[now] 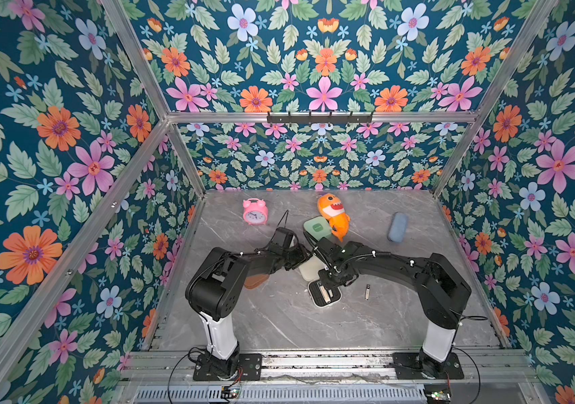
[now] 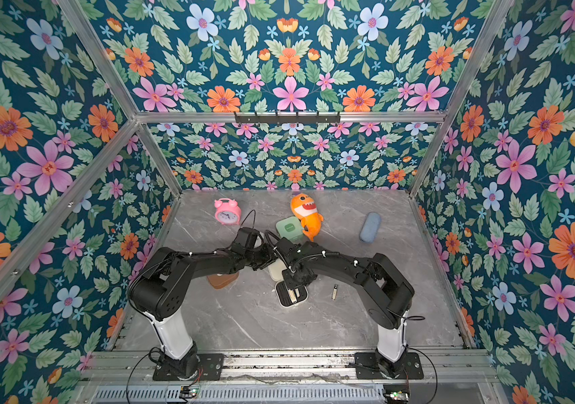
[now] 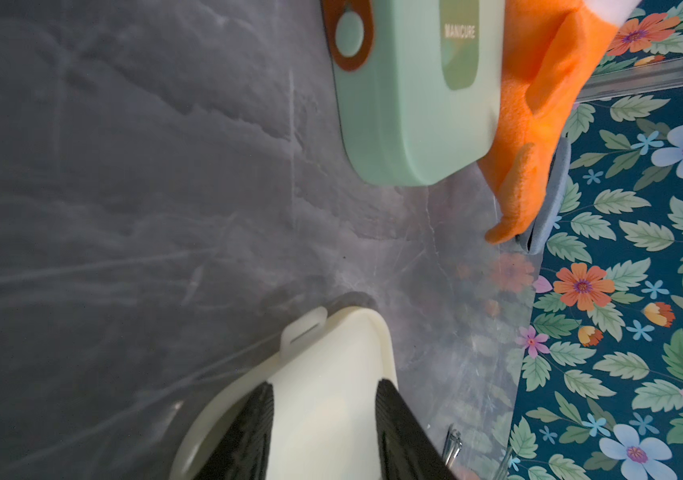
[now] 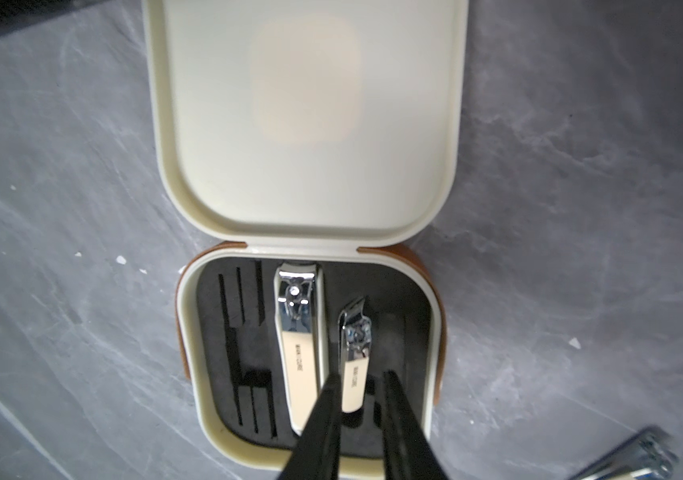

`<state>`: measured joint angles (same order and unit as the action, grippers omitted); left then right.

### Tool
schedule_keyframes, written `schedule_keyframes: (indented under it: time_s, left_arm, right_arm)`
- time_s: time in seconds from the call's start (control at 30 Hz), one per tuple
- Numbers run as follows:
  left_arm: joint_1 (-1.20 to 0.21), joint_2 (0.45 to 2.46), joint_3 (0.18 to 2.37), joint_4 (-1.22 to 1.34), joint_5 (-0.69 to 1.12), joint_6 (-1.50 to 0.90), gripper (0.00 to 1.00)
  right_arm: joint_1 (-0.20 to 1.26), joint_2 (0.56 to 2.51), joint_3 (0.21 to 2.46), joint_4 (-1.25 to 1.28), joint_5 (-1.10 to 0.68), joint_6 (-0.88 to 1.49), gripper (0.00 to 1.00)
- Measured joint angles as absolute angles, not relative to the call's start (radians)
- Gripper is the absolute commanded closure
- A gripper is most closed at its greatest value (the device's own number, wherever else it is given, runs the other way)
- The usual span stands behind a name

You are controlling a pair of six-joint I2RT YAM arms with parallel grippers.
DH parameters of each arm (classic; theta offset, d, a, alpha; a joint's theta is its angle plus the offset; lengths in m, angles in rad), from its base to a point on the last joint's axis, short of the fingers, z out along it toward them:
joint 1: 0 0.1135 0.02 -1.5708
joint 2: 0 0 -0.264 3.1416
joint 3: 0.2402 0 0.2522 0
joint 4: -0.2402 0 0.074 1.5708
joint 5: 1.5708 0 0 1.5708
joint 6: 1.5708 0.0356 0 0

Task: Organize nail clipper sets
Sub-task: Place the nail clipper in the storage box.

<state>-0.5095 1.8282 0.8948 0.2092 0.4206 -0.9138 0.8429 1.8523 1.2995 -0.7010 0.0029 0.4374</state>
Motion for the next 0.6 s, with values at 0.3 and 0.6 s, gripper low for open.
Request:
schedule_keyframes:
  time_s: [0.3, 0.6]
  left_arm:
    - [-0.509, 1.827, 0.895, 0.207, 0.418, -0.913, 0.56]
    - [-0.509, 1.826, 0.895, 0.205, 0.418, -0.910, 0.56]
  right_arm:
    - [0.822, 1.884, 1.338, -0.699, 0.002, 0.437, 0.86]
    - [0.817, 1.914, 1.353, -0.697, -0.025, 0.434, 0.85]
